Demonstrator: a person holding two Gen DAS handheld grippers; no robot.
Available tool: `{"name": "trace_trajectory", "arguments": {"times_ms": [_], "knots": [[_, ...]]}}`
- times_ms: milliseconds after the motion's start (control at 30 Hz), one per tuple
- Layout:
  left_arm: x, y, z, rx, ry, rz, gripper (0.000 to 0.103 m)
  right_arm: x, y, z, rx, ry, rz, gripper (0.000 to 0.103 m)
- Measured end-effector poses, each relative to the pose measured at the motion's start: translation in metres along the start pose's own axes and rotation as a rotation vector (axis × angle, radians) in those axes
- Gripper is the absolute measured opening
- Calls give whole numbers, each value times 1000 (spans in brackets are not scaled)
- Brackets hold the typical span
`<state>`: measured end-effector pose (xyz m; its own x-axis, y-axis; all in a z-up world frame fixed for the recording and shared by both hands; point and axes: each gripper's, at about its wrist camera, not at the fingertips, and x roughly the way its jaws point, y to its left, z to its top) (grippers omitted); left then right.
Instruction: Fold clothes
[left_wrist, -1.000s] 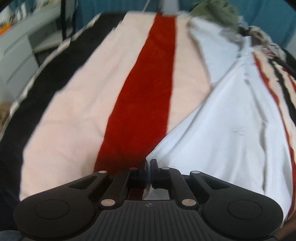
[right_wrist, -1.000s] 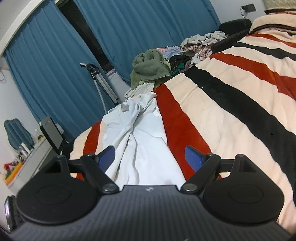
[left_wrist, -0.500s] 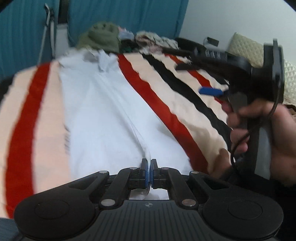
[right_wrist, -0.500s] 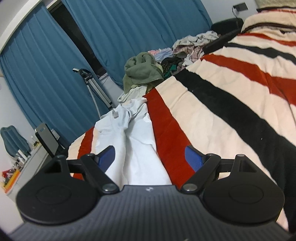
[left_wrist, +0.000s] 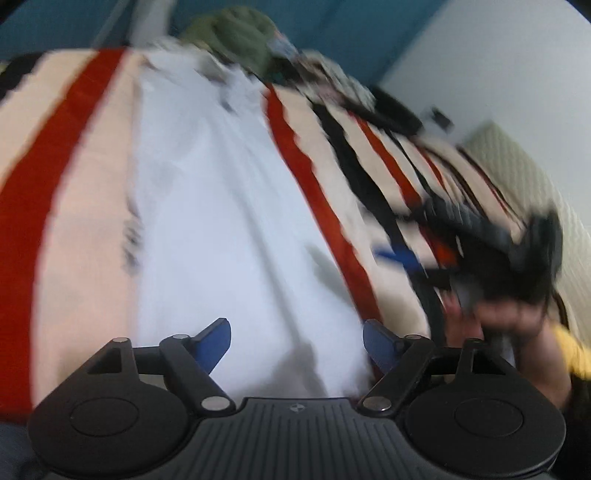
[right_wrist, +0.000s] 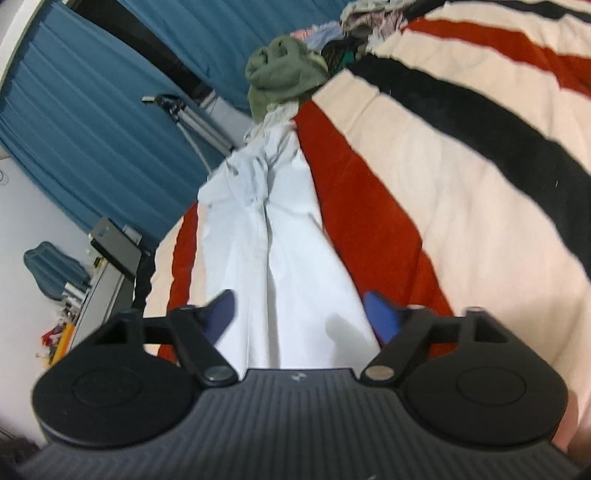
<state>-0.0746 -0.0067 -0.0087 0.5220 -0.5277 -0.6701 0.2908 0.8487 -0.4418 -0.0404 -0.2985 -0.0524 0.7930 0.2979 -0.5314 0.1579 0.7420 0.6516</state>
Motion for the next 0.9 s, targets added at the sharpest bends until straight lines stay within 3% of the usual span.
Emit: {"name": "trace_trajectory", "arguments": {"times_ms": [100,200,300,433,633,900], "knots": [[5,42,7,-145,-22,31,81,9,-8,-5,21,44,-41,72],[10,84,14,-295,-42,61,81,23,-16,-12,36,109,-104,61],[17,131,8,-553,-16,61,78,34,-24,-18,78,168,-161,60],[19,146,4,-654,-11,-42,78,42,-24,-24,96,204,-178,61],[40,125,-4,-569,95,-67,78,42,-12,-42,97,326,-132,60],[43,97,-28,-449,211,-64,78,27,15,-80,17,518,-152,61]]}}
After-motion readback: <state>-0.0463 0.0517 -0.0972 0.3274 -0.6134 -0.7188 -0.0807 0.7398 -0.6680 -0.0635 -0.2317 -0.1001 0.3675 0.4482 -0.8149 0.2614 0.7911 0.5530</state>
